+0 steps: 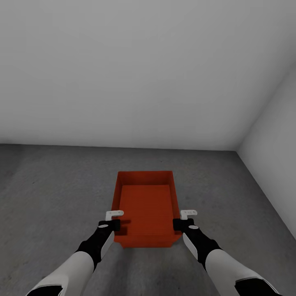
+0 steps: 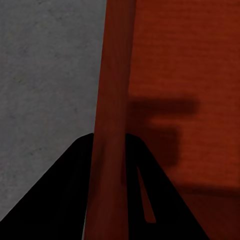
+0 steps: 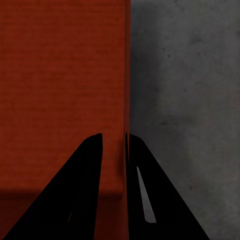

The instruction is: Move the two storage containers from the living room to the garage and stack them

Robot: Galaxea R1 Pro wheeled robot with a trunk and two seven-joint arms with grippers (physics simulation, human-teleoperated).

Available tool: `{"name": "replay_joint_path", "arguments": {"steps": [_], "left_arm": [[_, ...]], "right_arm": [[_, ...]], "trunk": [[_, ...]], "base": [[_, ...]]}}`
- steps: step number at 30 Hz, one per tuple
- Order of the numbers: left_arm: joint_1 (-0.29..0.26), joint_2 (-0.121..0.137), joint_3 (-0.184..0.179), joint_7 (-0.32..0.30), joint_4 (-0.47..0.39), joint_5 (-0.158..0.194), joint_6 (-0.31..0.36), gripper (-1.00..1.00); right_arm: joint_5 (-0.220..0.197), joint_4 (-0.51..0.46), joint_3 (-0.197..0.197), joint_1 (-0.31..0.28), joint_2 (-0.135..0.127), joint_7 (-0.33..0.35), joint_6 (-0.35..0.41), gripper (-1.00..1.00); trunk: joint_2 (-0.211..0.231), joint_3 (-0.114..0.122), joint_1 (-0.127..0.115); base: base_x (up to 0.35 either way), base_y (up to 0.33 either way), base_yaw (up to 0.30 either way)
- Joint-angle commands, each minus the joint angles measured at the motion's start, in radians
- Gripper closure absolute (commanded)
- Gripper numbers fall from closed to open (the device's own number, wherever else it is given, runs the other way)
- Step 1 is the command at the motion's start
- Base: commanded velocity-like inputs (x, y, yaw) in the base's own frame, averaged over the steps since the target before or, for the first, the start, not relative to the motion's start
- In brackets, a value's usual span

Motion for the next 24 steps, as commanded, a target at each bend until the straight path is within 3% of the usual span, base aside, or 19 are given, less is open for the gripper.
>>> {"name": "replay_joint_path", "arguments": {"steps": [1,24], "left_arm": [[-0.001,-0.001,0.042,0.059,-0.053,0.035,0.009,1.00],[-0.001,0.000,0.042,0.059,-0.053,0.036,0.009,1.00]], "right_arm": [[-0.020,-0.001,-0.002,0.000,0.000,0.000,0.005,1.00],[-0.020,-0.001,-0.002,0.001,0.000,0.001,0.005,1.00]], "trunk": [[0.000,-0.001,0.000],[0.000,-0.001,0.000]], "base": [[0.000,0.000,0.000],[0.000,0.000,0.000]]}}
